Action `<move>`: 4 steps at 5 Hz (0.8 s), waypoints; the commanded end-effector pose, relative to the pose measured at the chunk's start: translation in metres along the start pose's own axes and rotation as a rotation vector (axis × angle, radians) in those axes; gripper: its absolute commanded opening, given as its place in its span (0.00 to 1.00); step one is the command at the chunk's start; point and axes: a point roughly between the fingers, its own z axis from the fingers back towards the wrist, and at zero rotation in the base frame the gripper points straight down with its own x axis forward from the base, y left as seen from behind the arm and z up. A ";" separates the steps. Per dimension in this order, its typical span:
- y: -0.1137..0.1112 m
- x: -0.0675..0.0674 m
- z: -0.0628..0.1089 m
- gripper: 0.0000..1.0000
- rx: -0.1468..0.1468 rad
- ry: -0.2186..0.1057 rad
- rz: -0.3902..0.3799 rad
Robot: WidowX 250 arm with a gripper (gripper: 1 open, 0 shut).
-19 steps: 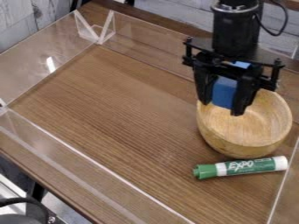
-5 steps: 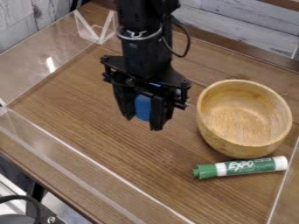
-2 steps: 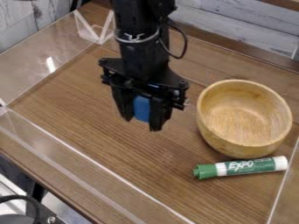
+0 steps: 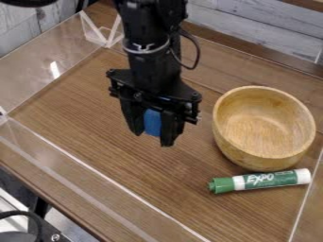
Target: Remove the blue block from inside the brown bowl and put it on the table
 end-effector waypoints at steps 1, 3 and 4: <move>0.001 0.007 0.002 0.00 -0.005 -0.039 0.000; 0.004 0.006 -0.010 0.00 -0.001 -0.041 -0.004; 0.006 0.007 -0.015 0.00 0.003 -0.042 -0.004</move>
